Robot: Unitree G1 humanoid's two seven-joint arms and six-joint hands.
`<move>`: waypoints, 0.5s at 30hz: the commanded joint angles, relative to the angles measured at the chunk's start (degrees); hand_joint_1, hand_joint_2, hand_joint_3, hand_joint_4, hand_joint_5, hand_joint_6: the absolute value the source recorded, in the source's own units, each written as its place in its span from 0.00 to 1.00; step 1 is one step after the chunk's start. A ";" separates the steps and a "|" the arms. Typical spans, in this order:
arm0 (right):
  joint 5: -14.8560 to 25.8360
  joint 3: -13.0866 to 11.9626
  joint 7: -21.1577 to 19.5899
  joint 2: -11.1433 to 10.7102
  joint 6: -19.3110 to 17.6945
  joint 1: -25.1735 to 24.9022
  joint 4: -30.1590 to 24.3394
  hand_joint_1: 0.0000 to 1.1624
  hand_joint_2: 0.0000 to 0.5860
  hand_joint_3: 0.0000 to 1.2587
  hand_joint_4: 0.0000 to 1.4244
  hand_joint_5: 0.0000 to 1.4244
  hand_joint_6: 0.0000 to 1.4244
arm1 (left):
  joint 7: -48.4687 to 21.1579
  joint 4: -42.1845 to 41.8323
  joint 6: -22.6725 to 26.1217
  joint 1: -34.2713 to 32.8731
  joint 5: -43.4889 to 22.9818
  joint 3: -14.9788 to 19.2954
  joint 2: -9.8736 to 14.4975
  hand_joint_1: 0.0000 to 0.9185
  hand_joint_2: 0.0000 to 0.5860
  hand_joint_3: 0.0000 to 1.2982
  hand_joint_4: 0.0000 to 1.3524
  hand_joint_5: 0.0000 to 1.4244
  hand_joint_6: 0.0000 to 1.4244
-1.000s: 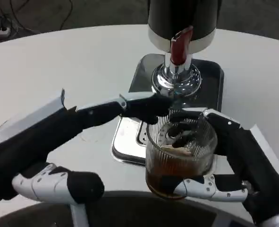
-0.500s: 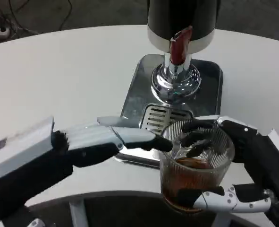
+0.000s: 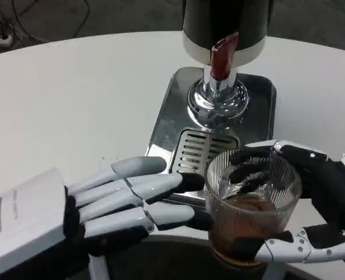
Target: Grasp the cup under the faucet to collect the drink, then remove the cup.
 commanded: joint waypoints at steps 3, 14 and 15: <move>3.06 -1.57 1.44 -1.61 1.22 -1.51 -2.42 0.79 0.15 0.64 0.59 0.72 0.66 | 1.83 -0.10 -2.48 3.50 2.84 2.37 0.84 0.00 0.18 0.15 0.00 0.04 0.00; 3.68 -2.42 2.69 -2.80 3.16 -3.60 -1.86 0.79 0.16 0.65 0.60 0.72 0.66 | 2.29 -1.78 -1.51 8.34 5.53 5.16 4.29 0.00 0.18 0.00 0.00 0.00 0.00; 3.74 -2.50 2.77 -2.89 3.22 -3.72 -1.78 0.79 0.16 0.65 0.60 0.72 0.66 | 2.46 -1.97 -1.15 8.39 5.63 5.13 4.56 0.00 0.18 0.00 0.00 0.00 0.00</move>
